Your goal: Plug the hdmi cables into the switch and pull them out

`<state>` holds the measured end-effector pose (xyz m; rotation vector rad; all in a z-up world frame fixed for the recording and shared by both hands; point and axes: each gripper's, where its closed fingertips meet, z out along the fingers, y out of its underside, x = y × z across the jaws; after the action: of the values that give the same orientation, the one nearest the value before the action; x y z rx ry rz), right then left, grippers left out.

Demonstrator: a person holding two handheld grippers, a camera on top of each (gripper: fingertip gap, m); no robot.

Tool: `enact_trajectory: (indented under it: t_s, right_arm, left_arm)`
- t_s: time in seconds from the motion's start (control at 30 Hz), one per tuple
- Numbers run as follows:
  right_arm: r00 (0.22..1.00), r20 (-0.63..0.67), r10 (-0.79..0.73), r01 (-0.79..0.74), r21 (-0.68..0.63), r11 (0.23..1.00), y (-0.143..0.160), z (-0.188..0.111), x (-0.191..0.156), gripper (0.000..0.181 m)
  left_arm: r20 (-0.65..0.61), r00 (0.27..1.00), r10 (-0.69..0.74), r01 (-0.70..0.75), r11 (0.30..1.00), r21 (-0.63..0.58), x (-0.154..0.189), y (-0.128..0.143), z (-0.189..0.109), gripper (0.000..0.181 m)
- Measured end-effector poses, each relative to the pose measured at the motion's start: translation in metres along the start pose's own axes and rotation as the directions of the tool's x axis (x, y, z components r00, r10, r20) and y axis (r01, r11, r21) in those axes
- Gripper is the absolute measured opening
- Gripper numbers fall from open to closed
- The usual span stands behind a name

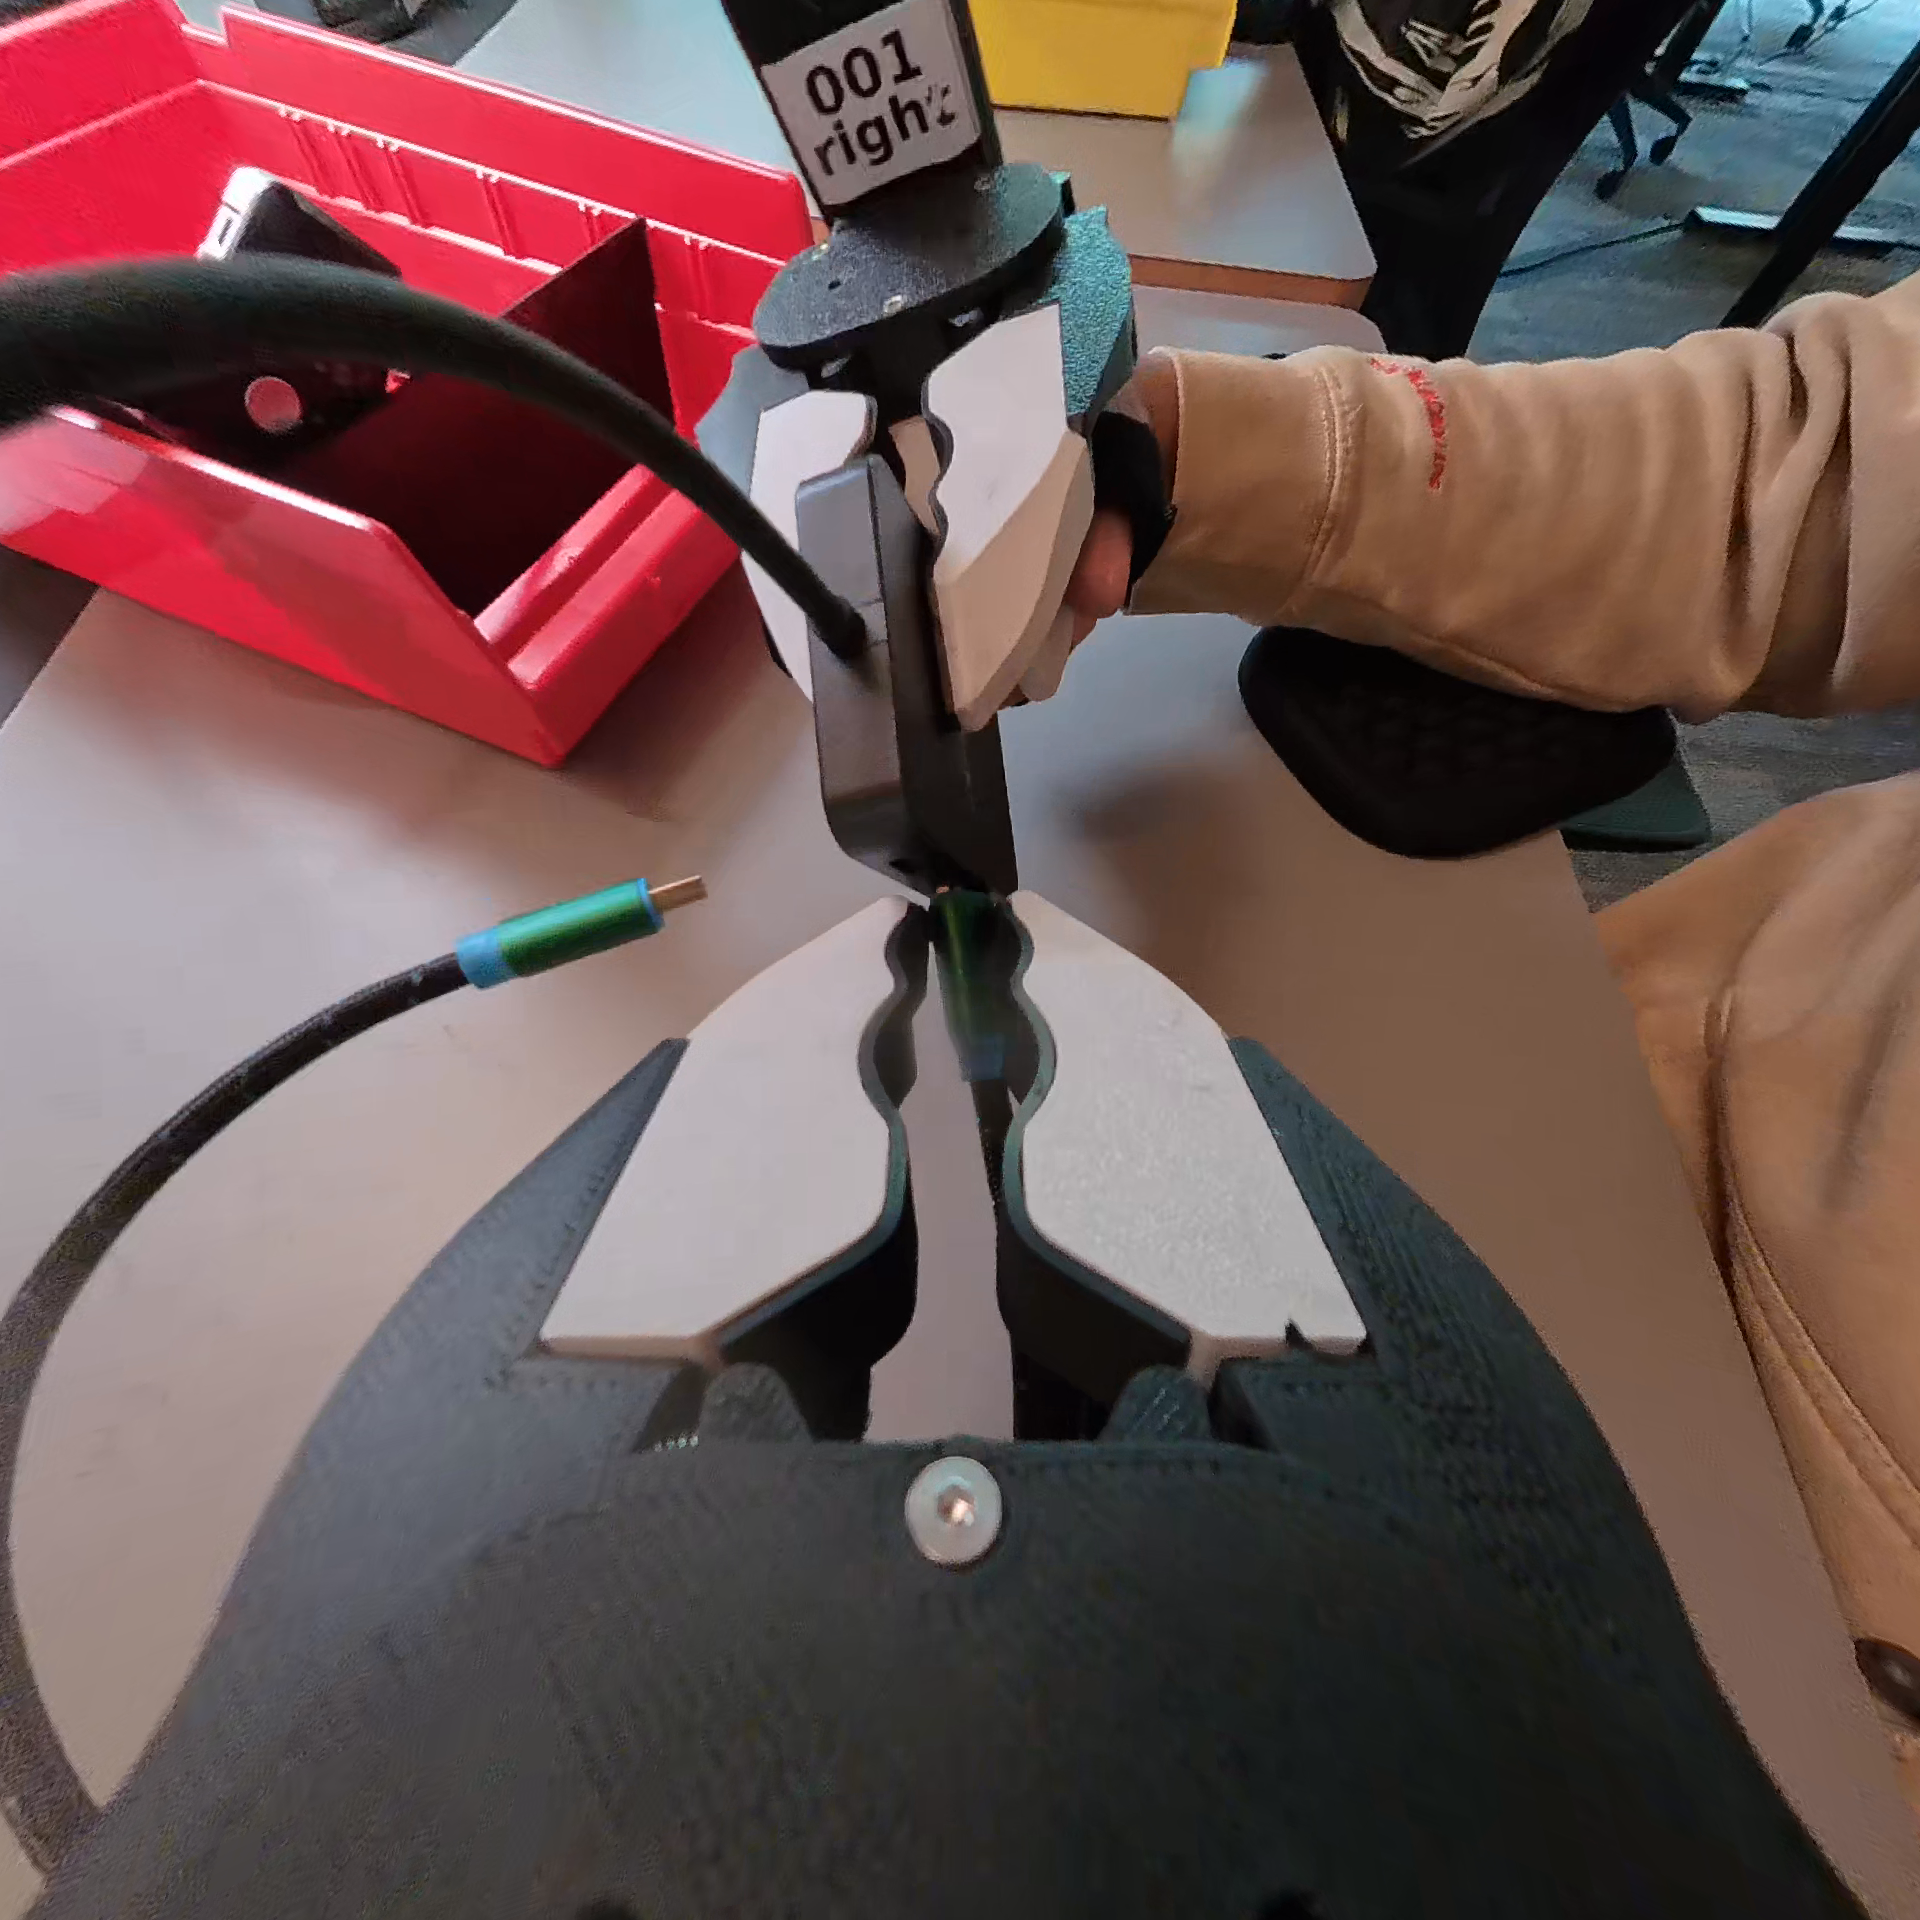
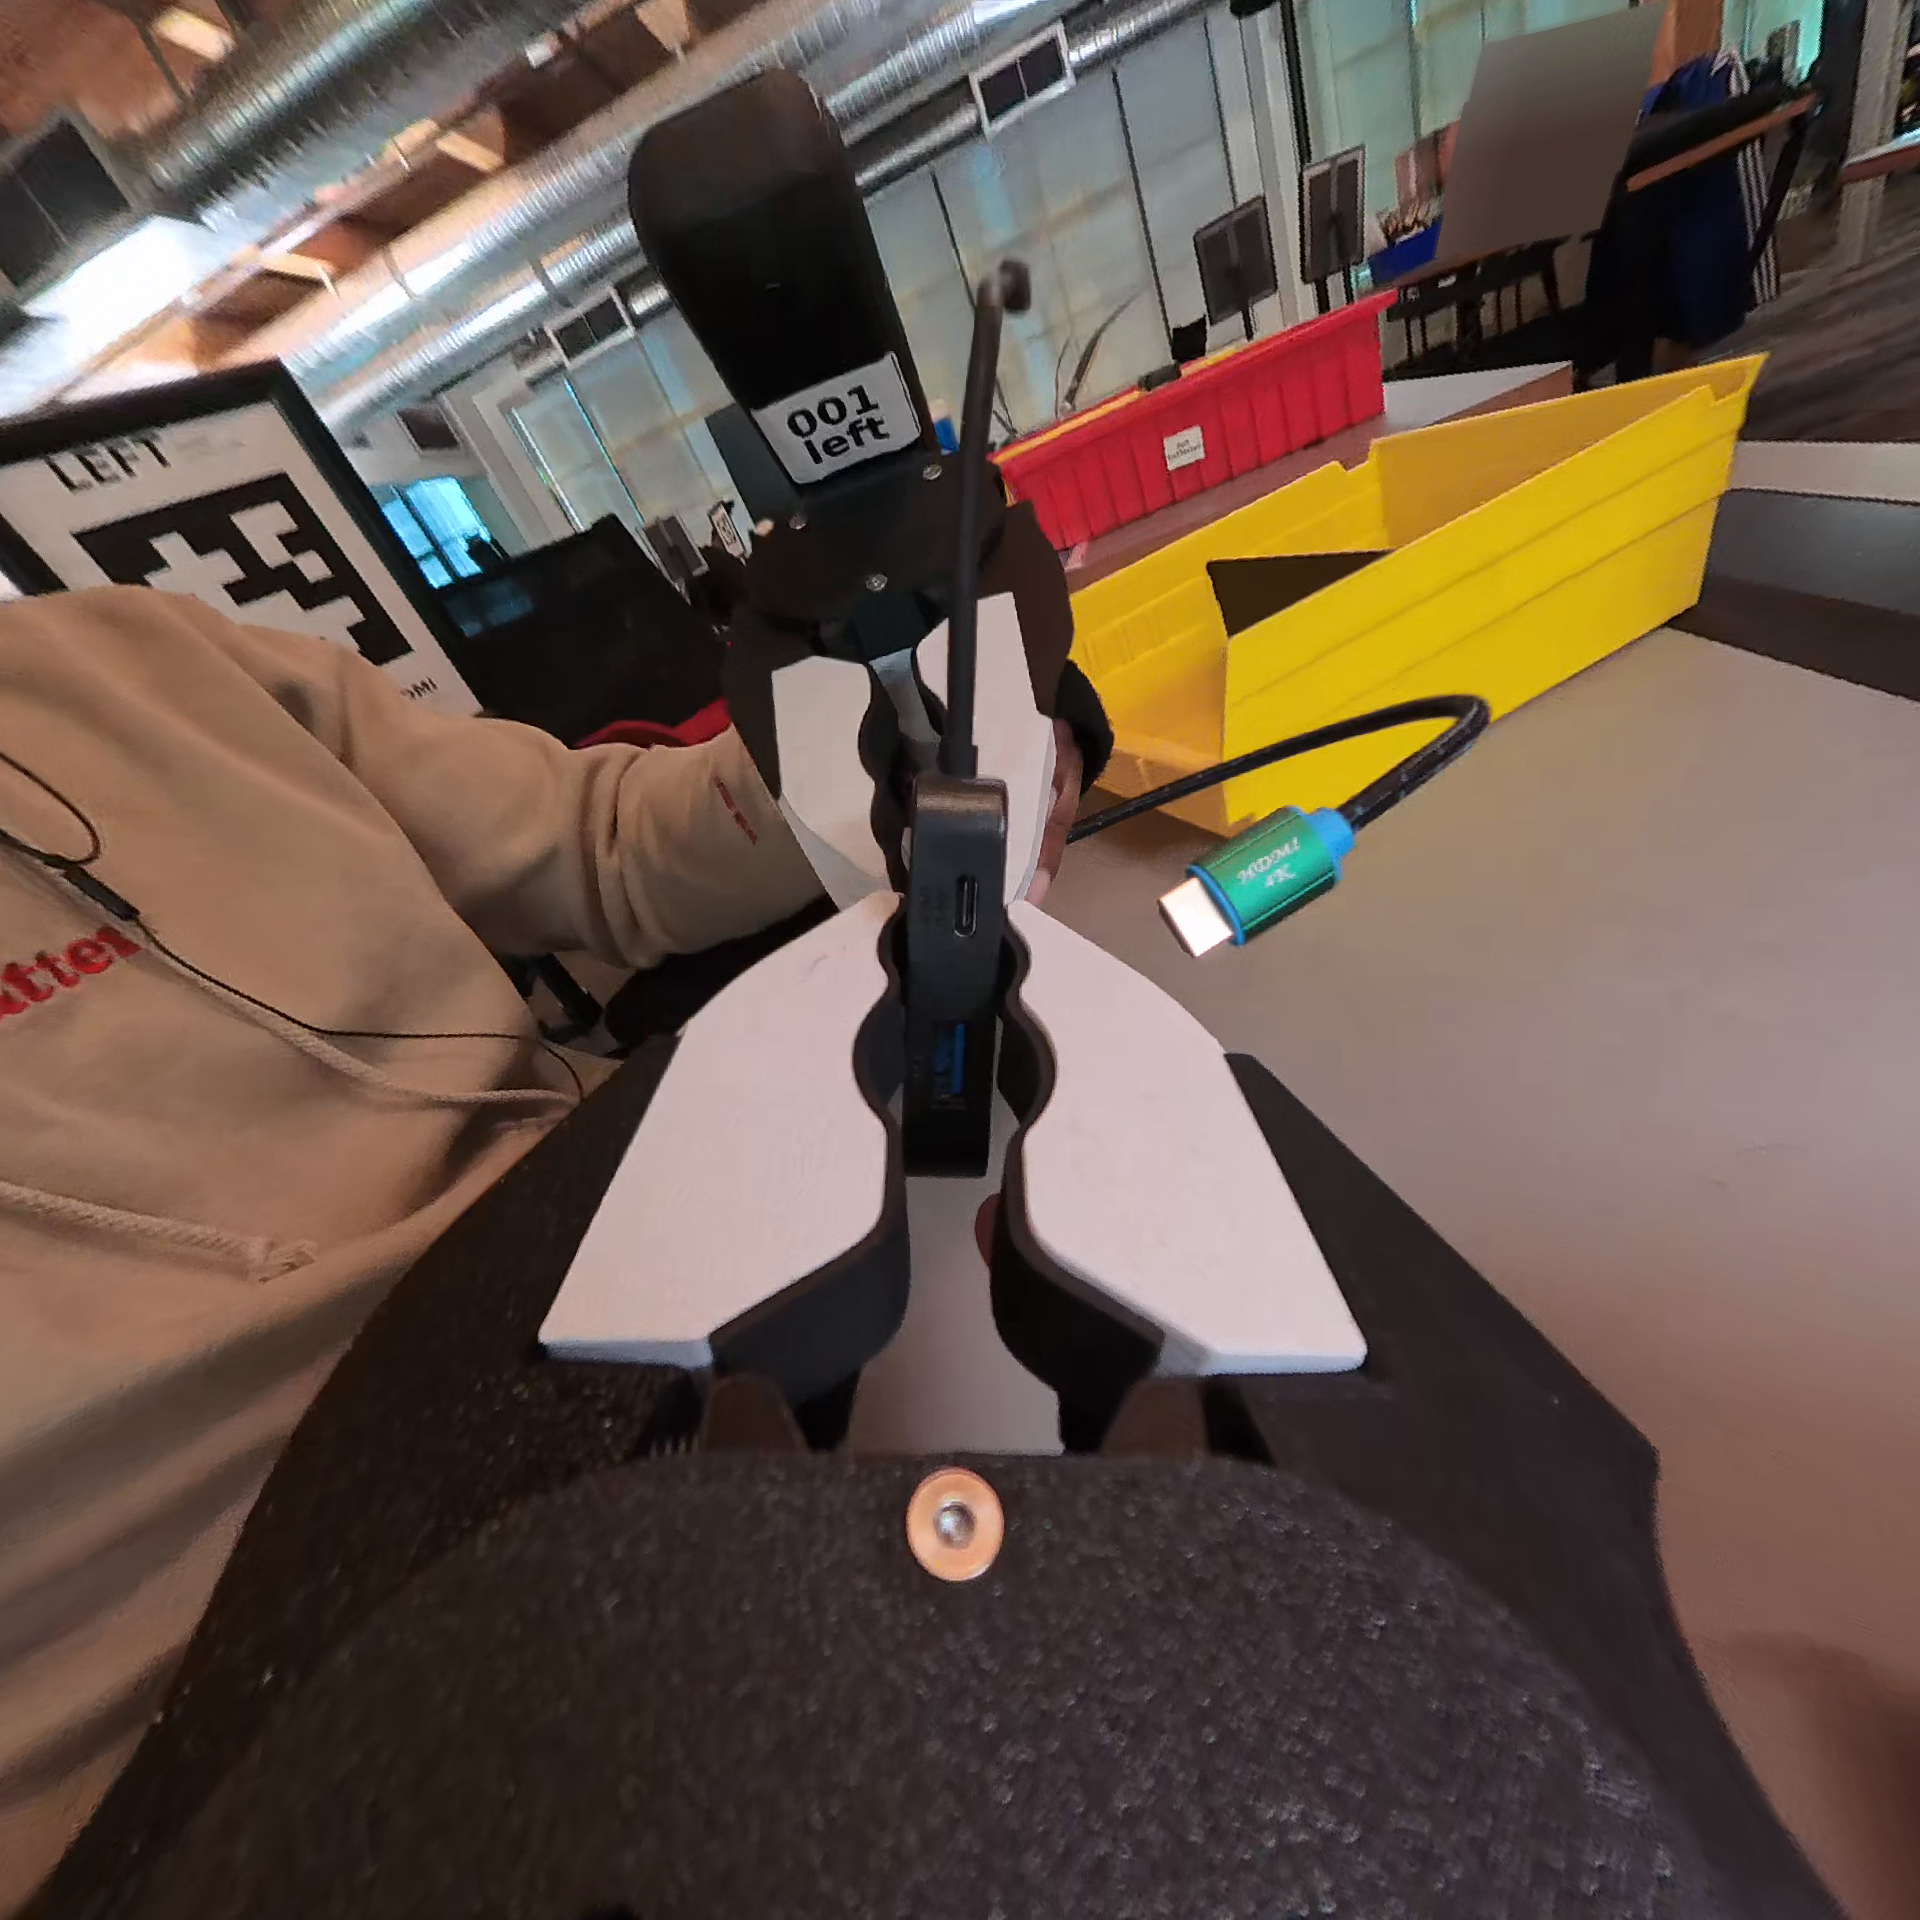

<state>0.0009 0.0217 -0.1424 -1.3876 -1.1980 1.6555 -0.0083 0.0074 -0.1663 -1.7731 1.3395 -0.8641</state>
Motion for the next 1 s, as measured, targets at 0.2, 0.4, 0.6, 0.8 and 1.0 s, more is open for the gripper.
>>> enact_trajectory:
  t_s: [0.2,0.4,0.6,0.8,1.0]
  right_arm:
    - [0.995,-0.058,-0.084,0.077,-0.105,0.991,0.008,-0.001,0.002,0.015]
    - [0.986,-0.094,-0.136,0.107,-0.265,0.958,0.026,-0.004,0.002,0.039]
    - [0.98,-0.074,-0.184,0.147,-0.347,0.926,0.036,0.001,0.0,0.014]
    - [0.956,-0.118,-0.27,0.225,-0.299,0.927,0.018,-0.004,-0.002,0.014]
    - [0.906,-0.206,-0.37,0.323,-0.23,0.918,-0.026,-0.018,-0.009,0.013]
  left_arm:
    - [0.002,1.0,0.012,-0.011,0.999,-0.053,-0.003,0.01,-0.006,0.012]
    - [-0.013,0.994,0.109,-0.109,0.971,-0.213,0.004,0.034,0.004,0.013]
    - [0.022,0.986,0.164,-0.152,0.953,-0.263,0.003,0.04,0.005,0.012]
    - [0.112,0.991,0.078,-0.073,0.996,-0.05,0.003,0.002,-0.026,0.029]
    - [0.229,0.971,-0.075,0.024,0.975,0.22,0.02,0.007,-0.055,0.03]
